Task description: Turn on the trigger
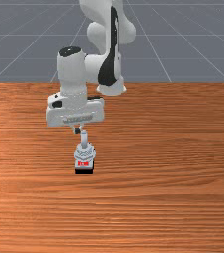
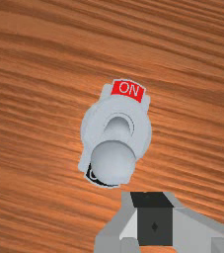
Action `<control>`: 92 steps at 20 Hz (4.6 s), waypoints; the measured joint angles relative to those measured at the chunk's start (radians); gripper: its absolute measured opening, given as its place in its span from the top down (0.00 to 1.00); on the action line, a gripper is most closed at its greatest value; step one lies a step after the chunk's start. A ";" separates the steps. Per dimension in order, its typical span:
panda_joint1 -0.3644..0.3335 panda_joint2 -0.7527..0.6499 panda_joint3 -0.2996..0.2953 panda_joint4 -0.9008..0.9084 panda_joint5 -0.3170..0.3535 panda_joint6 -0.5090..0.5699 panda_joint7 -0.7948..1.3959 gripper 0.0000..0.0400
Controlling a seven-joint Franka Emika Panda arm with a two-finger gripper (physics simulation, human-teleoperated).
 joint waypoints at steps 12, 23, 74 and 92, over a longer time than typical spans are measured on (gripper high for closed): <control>0.060 -0.047 -0.017 0.019 -0.057 -0.119 0.079 1.00; 0.041 -0.057 0.004 -0.026 -0.012 -0.004 0.039 1.00; -0.009 0.014 0.053 0.047 0.098 0.204 0.007 1.00; -0.066 -0.090 0.095 -0.111 0.121 0.191 -0.115 1.00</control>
